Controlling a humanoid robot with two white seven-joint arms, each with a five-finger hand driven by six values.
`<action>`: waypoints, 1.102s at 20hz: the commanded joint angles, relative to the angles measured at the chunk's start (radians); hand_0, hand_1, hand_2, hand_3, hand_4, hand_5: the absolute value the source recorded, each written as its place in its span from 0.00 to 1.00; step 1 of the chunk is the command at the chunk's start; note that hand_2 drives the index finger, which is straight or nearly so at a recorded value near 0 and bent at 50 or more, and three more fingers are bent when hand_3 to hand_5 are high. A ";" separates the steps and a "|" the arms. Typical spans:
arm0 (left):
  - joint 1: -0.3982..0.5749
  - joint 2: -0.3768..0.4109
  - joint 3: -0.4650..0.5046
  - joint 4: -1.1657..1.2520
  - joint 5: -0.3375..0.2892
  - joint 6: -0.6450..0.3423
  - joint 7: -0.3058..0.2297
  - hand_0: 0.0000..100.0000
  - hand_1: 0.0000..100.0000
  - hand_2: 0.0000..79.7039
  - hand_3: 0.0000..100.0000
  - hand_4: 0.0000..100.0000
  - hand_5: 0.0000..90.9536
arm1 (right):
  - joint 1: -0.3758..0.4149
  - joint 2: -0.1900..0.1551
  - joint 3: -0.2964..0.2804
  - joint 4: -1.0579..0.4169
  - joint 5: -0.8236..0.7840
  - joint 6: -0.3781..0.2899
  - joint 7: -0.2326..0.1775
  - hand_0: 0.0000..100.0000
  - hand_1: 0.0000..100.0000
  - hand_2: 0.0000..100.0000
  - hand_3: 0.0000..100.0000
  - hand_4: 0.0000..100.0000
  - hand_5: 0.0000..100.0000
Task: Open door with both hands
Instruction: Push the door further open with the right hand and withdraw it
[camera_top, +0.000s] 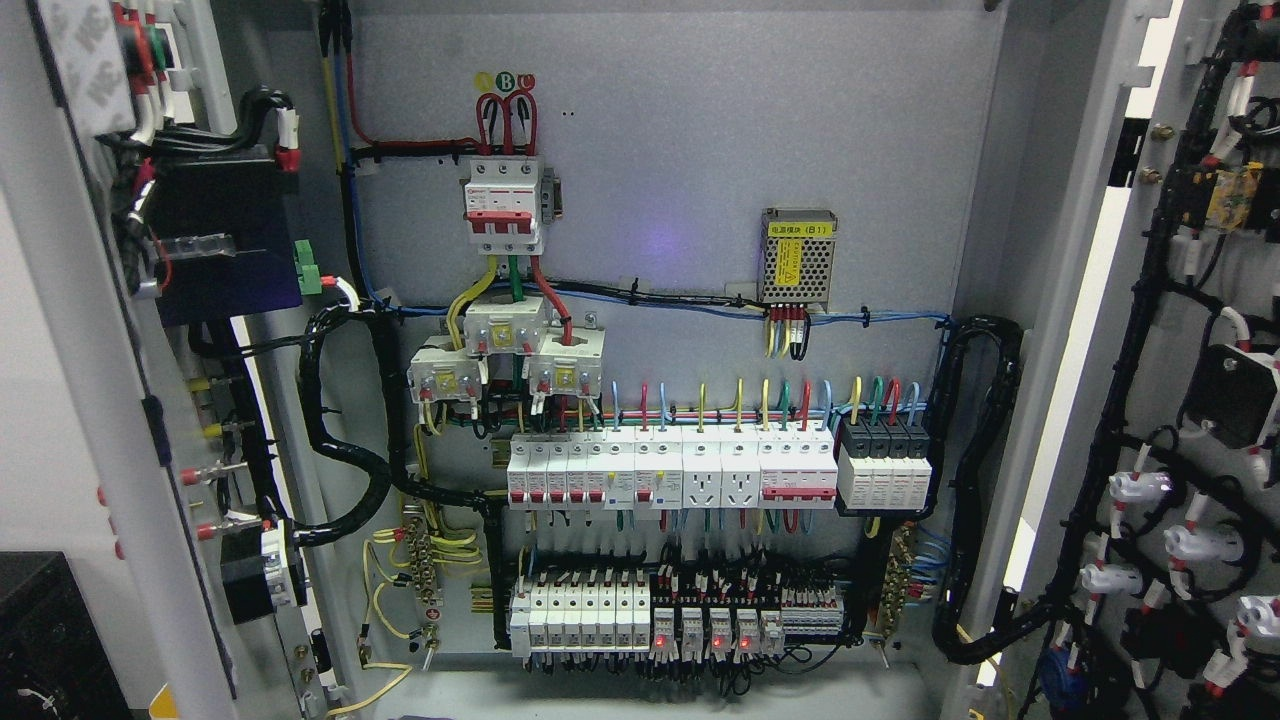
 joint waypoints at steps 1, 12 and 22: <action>-0.014 -0.002 0.000 0.000 0.000 0.000 0.000 0.00 0.00 0.00 0.00 0.00 0.00 | 0.000 0.060 0.049 0.010 0.037 0.001 -0.003 0.00 0.00 0.00 0.00 0.00 0.00; -0.015 -0.003 0.000 0.000 0.000 0.000 0.000 0.00 0.00 0.00 0.00 0.00 0.00 | -0.003 0.098 0.104 0.050 0.066 0.003 -0.026 0.00 0.00 0.00 0.00 0.00 0.00; -0.014 -0.002 0.001 0.000 0.000 0.000 -0.001 0.00 0.00 0.00 0.00 0.00 0.00 | -0.009 0.109 0.124 0.057 0.070 0.001 -0.038 0.00 0.00 0.00 0.00 0.00 0.00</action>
